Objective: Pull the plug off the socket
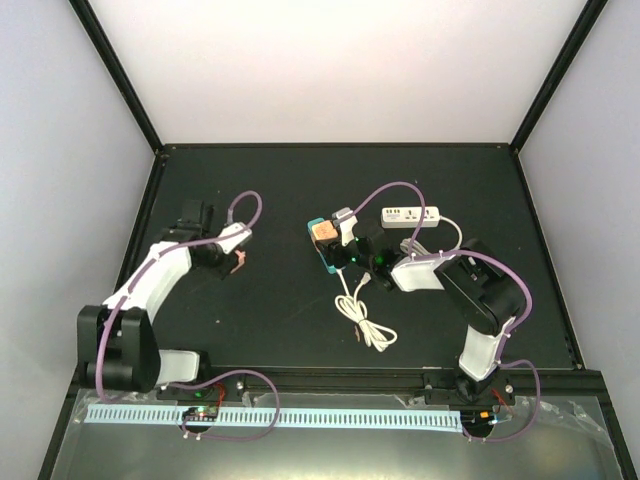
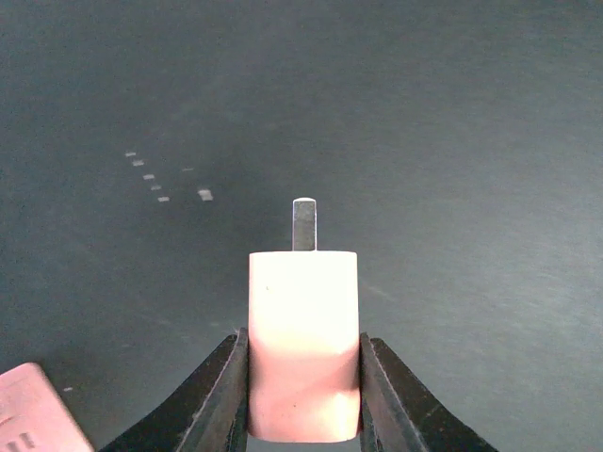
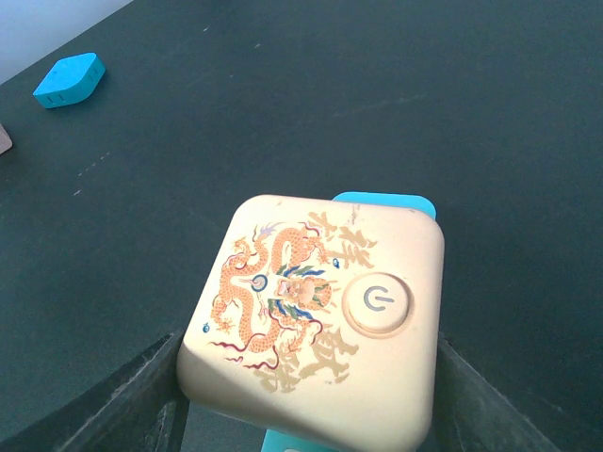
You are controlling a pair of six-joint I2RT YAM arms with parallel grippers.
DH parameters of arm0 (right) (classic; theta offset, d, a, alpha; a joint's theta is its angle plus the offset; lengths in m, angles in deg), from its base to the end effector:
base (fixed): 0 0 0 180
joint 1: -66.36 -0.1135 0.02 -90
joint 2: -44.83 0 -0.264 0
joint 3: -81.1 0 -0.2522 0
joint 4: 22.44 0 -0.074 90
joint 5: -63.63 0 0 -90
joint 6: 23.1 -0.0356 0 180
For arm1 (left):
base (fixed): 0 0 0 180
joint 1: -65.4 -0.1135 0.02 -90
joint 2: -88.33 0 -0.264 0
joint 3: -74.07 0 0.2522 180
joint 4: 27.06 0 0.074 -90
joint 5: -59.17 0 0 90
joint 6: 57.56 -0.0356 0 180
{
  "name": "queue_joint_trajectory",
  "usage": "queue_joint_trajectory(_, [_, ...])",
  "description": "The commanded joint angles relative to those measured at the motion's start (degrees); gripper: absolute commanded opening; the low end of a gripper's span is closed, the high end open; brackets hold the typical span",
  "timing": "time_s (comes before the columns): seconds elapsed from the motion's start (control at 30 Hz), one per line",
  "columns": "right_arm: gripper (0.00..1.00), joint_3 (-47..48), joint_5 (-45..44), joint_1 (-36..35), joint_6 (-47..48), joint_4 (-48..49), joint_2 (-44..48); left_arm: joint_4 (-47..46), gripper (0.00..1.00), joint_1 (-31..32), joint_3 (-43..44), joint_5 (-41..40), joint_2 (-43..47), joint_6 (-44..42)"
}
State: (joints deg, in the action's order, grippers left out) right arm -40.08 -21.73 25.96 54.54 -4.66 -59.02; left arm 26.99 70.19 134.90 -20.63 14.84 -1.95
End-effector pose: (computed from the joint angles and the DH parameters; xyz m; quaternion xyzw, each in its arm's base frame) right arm 0.2713 0.2347 0.1413 -0.2271 0.8226 0.2621 0.4507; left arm 0.2328 -0.0258 0.2112 0.3440 0.9131 -0.0328 0.2166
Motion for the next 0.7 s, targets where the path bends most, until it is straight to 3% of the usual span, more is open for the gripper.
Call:
queue_joint_trajectory(0.0, [0.03,-1.1,-3.9,0.8,0.9,-9.3,-2.5,-1.5,0.16,-5.7,6.2,-1.3,-5.3,-1.7])
queue_joint_trajectory(0.3, [0.04,-1.2,-2.9,0.8,0.8,-9.3,-2.1,-7.7,0.16,-11.8,13.9,-5.2,-17.2,-0.7])
queue_joint_trajectory(0.67, [0.04,-1.0,-2.0,0.8,0.9,-9.4,-2.7,-11.0,0.18,-12.8,18.1,-7.9,-25.8,-0.1])
